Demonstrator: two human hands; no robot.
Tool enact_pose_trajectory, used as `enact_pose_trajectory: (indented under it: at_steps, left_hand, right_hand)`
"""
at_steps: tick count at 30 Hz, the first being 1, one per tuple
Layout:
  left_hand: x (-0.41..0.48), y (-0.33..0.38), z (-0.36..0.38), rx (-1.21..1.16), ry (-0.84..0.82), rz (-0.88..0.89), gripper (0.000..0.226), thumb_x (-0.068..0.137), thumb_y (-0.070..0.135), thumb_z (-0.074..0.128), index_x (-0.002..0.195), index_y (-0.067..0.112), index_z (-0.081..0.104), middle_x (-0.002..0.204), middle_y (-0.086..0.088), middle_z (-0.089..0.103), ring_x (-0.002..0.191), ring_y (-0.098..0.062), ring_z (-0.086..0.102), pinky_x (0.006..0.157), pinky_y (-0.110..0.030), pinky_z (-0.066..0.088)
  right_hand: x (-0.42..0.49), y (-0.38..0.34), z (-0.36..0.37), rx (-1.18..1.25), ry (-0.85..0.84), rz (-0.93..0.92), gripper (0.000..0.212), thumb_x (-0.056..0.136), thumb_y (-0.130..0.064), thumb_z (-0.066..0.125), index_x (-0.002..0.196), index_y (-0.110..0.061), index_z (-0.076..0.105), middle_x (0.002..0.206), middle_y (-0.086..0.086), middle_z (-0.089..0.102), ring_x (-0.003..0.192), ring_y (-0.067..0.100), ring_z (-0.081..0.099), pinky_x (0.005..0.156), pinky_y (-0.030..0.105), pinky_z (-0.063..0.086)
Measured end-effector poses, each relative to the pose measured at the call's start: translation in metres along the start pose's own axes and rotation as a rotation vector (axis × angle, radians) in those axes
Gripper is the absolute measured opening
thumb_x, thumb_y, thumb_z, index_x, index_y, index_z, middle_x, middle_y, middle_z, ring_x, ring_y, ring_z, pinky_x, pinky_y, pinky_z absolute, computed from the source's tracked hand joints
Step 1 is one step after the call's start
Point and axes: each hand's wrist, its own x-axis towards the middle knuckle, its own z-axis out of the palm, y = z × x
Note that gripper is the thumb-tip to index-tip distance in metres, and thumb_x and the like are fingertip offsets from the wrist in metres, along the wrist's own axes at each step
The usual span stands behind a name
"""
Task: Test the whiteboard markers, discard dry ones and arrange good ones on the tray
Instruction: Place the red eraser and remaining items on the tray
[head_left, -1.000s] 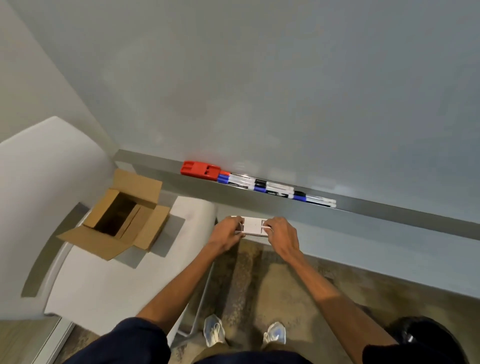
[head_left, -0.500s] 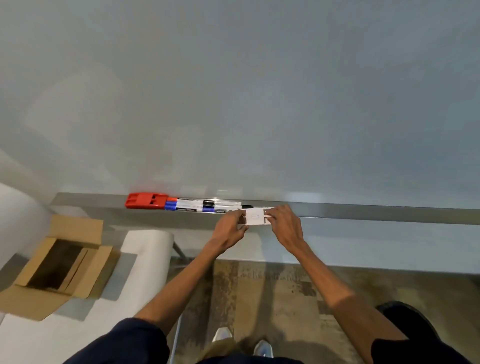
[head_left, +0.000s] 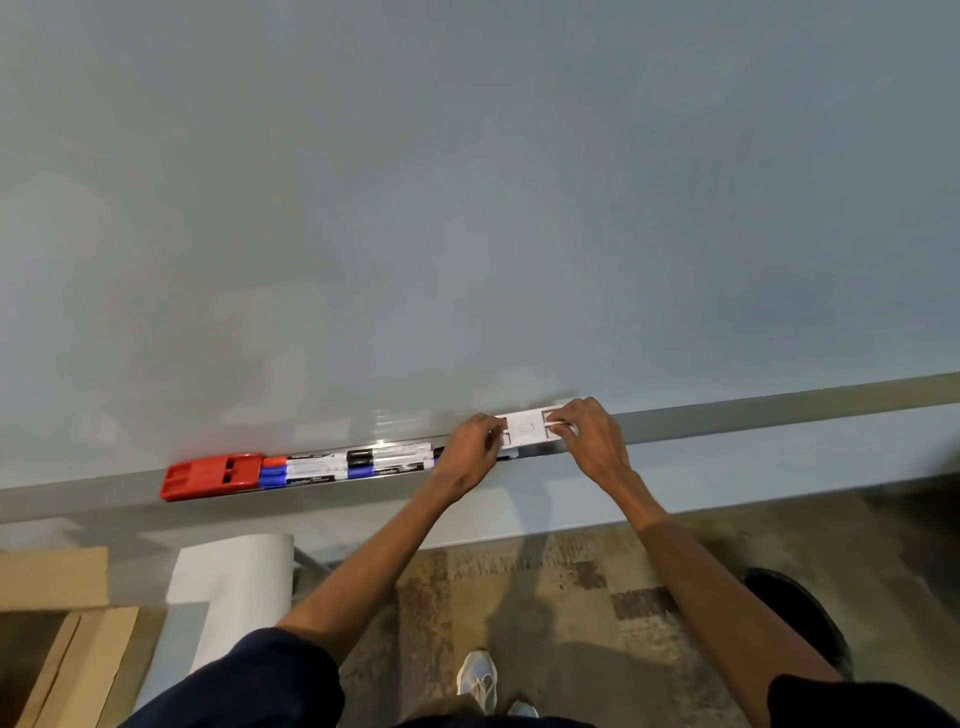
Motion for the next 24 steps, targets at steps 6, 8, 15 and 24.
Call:
enact_pose_trajectory:
  at_steps: [6,8,15,24]
  left_hand:
    - [0.024,0.004,0.017,-0.053,-0.047,0.044,0.021,0.095,0.009,0.057,0.111,0.006,0.071,0.105,-0.012,0.069,0.094,-0.028,0.063,0.086,-0.036,0.05]
    - [0.03,0.007,0.023,-0.06,-0.076,0.061,0.023,0.096,0.007,0.054,0.112,0.006,0.07,0.104,-0.014,0.068,0.093,-0.029,0.063,0.084,-0.036,0.05]
    - [0.047,0.019,0.046,-0.024,-0.155,0.088,0.021,0.095,0.008,0.054,0.108,0.008,0.07,0.1,-0.012,0.064,0.089,-0.028,0.059,0.079,-0.033,0.045]
    - [0.054,0.044,0.076,0.033,-0.15,-0.018,0.02,0.096,0.022,0.053,0.102,0.009,0.067,0.103,-0.007,0.06,0.088,-0.028,0.061,0.077,-0.035,0.049]
  right_hand:
    - [0.003,0.021,-0.008,-0.011,0.017,0.07,0.011,0.086,-0.012,0.074,0.097,-0.013,0.078,0.099,0.004,0.073,0.096,0.023,0.061,0.075,0.027,0.045]
    - [0.004,0.03,-0.011,-0.025,0.013,0.082,0.011,0.086,-0.012,0.074,0.096,-0.013,0.078,0.098,0.004,0.073,0.095,0.023,0.061,0.075,0.026,0.044]
    - [0.011,0.062,-0.019,-0.028,-0.049,0.124,0.011,0.087,-0.012,0.073,0.096,-0.013,0.079,0.099,0.004,0.074,0.096,0.023,0.061,0.08,0.026,0.043]
    - [0.023,0.103,-0.022,0.014,-0.129,0.134,0.012,0.087,-0.014,0.073,0.097,-0.018,0.078,0.098,0.004,0.073,0.095,0.024,0.061,0.082,0.032,0.047]
